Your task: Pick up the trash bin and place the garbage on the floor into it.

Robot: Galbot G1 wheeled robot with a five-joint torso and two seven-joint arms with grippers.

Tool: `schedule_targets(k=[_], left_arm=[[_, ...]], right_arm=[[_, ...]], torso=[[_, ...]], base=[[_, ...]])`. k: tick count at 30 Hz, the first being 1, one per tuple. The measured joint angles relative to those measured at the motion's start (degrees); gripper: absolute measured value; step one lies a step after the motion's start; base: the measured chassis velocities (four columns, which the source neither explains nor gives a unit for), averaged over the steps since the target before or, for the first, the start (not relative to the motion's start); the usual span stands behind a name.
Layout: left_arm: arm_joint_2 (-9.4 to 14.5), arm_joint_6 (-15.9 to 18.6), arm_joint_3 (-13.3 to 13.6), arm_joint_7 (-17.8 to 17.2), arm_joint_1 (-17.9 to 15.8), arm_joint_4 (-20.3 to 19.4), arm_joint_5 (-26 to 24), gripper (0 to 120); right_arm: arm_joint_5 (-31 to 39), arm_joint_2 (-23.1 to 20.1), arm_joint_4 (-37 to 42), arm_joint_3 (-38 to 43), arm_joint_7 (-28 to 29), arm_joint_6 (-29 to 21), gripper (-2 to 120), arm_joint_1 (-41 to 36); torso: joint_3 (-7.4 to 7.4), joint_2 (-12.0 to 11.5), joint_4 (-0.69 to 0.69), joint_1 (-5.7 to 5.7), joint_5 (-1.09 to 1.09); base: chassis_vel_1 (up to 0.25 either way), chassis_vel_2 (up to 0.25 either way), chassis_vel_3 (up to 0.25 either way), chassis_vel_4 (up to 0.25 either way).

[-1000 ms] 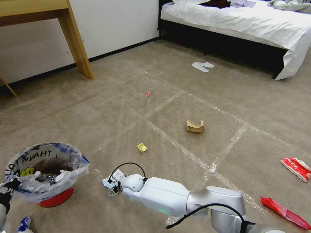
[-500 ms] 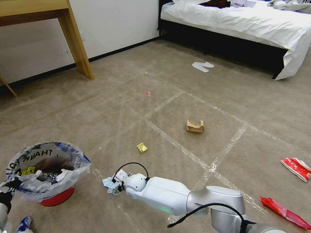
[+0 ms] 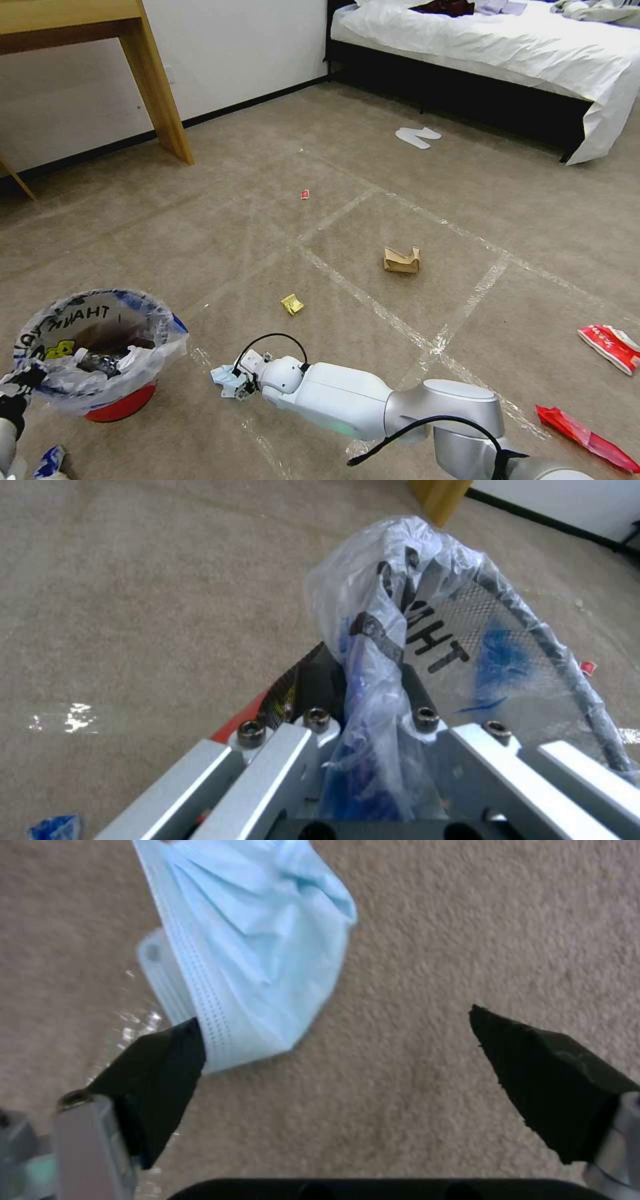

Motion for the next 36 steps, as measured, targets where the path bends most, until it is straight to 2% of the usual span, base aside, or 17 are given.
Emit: schedule_targets(k=[1, 5, 7, 9, 11, 12, 14, 16, 17, 18, 20, 21, 25, 36], left_arm=[[-0.1, -0.2, 0.0, 0.2, 0.2, -0.1, 0.0, 5], [-0.4, -0.4, 0.2, 0.5, 0.3, -0.3, 0.1, 5], [-0.6, -0.5, 0.4, 0.6, 0.3, -0.5, 0.3, 5], [-0.8, -0.6, 0.6, 0.7, 0.3, -0.6, 0.3, 5], [-0.9, -0.8, 0.9, 0.8, 0.3, -0.8, 0.4, 5], [-0.9, -0.8, 0.9, 0.8, 0.3, -0.8, 0.4, 5], [-0.9, -1.0, 1.0, 1.0, 0.3, -1.0, 0.4, 5], [-0.9, -1.0, 1.0, 1.0, 0.3, -1.0, 0.4, 5], [-1.0, -1.2, 1.1, 1.2, 0.3, -1.0, 0.5, 5], [-1.0, -1.2, 1.1, 1.2, 0.3, -1.0, 0.5, 5], [-1.2, -1.4, 1.3, 1.4, 0.3, -1.1, 0.6, 5], [-1.2, -1.4, 1.3, 1.4, 0.3, -1.1, 0.6, 5], [-1.5, -1.7, 1.8, 1.5, 0.3, -1.1, 1.2, 5], [-1.8, -2.0, 2.5, 1.7, 0.3, -1.0, 1.9, 5]], right_arm=[[-0.7, 0.0, -0.7, 0.0, -0.5, 0.6, 88, 0.1], [-1.3, 0.0, -1.1, -0.1, -1.2, 1.3, 79, 0.2], [-1.8, 0.0, -1.3, -0.1, -1.6, 1.8, 66, 0.4], [-1.9, 0.0, -1.3, -0.1, -1.7, 2.0, 62, 0.4], [-2.1, 0.0, -1.4, -0.2, -2.1, 2.4, 51, 0.4], [-2.1, 0.0, -1.4, -0.2, -2.1, 2.4, 51, 0.4], [-2.4, 0.0, -1.6, -0.3, -2.3, 2.7, 39, 0.4], [-2.5, 0.0, -1.6, -0.3, -2.3, 2.9, 36, 0.4], [-2.7, 0.0, -1.8, -0.4, -2.7, 3.2, 29, 0.3], [-2.7, 0.0, -1.8, -0.4, -2.7, 3.2, 29, 0.3], [-2.9, 0.0, -1.8, -0.4, -3.1, 3.5, 19, 0.2], [-2.9, 0.0, -1.8, -0.4, -3.1, 3.5, 19, 0.2], [-2.9, 0.0, -1.9, -0.4, -3.8, 4.3, 5, 0.0], [-2.6, 0.0, -2.6, -0.2, -4.9, 5.8, 0, -0.1]], torso=[[0.0, 0.0, 0.0, 0.0, 0.0], [0.0, 0.0, 0.0, 0.0, 0.0], [0.0, 0.0, 0.0, 0.0, 0.0], [0.0, 0.0, 0.0, 0.0, 0.0], [0.0, 0.0, 0.0, 0.0, 0.0], [0.0, 0.0, 0.0, 0.0, 0.0], [0.0, 0.0, 0.0, 0.0, 0.0], [0.0, 0.0, 0.0, 0.0, 0.0], [0.0, 0.0, 0.0, 0.0, 0.0], [0.0, 0.0, 0.0, 0.0, 0.0], [0.0, 0.0, 0.0, 0.0, 0.0], [0.0, 0.0, 0.0, 0.0, 0.0], [0.0, 0.0, 0.0, 0.0, 0.0], [0.0, 0.0, 0.0, 0.0, -0.01]], base=[[0.0, 0.0, 0.0, 0.0], [0.0, 0.0, 0.0, 0.0], [0.0, 0.0, 0.0, 0.0], [0.0, 0.0, 0.0, 0.0], [0.0, 0.0, 0.0, 0.0], [0.0, 0.0, 0.0, 0.0], [0.0, 0.0, 0.0, 0.0], [0.0, 0.0, 0.0, 0.0], [0.0, 0.0, 0.0, 0.0], [0.0, 0.0, 0.0, 0.0], [0.0, 0.0, 0.0, 0.0], [0.0, 0.0, 0.0, 0.0], [0.0, 0.0, 0.0, 0.0], [0.0, 0.0, 0.0, 0.0]])
